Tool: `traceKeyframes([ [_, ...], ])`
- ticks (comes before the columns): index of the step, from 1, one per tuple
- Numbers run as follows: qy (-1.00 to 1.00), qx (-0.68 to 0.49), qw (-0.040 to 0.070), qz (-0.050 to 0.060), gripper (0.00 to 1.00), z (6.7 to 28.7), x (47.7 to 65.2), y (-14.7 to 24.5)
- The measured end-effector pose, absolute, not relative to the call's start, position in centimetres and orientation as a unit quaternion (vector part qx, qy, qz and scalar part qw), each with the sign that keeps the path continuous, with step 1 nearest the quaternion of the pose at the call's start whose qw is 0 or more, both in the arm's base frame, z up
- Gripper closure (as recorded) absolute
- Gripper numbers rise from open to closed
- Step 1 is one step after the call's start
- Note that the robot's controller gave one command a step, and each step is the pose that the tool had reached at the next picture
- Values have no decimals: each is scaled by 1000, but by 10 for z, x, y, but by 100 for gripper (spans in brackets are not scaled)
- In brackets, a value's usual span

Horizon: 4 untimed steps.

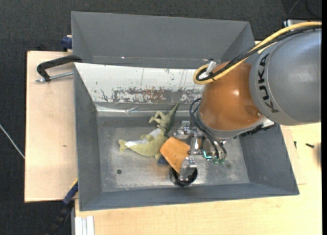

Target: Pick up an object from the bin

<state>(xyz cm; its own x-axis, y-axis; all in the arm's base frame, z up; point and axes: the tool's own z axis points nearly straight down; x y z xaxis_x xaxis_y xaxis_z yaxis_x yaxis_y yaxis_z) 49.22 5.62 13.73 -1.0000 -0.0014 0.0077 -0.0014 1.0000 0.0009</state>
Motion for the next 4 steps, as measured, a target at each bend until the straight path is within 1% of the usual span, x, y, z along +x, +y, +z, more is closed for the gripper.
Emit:
traceKeyframes([
  [1, -999, 41, -6, -3, 0, 108, 525, 49],
  [2, -999, 40, -4, -4, 100, 107, 525, 49],
  [3, -998, 61, -7, -1, 100, 199, 527, 66],
  [4, -977, 215, -6, 2, 100, 311, 516, -24],
])
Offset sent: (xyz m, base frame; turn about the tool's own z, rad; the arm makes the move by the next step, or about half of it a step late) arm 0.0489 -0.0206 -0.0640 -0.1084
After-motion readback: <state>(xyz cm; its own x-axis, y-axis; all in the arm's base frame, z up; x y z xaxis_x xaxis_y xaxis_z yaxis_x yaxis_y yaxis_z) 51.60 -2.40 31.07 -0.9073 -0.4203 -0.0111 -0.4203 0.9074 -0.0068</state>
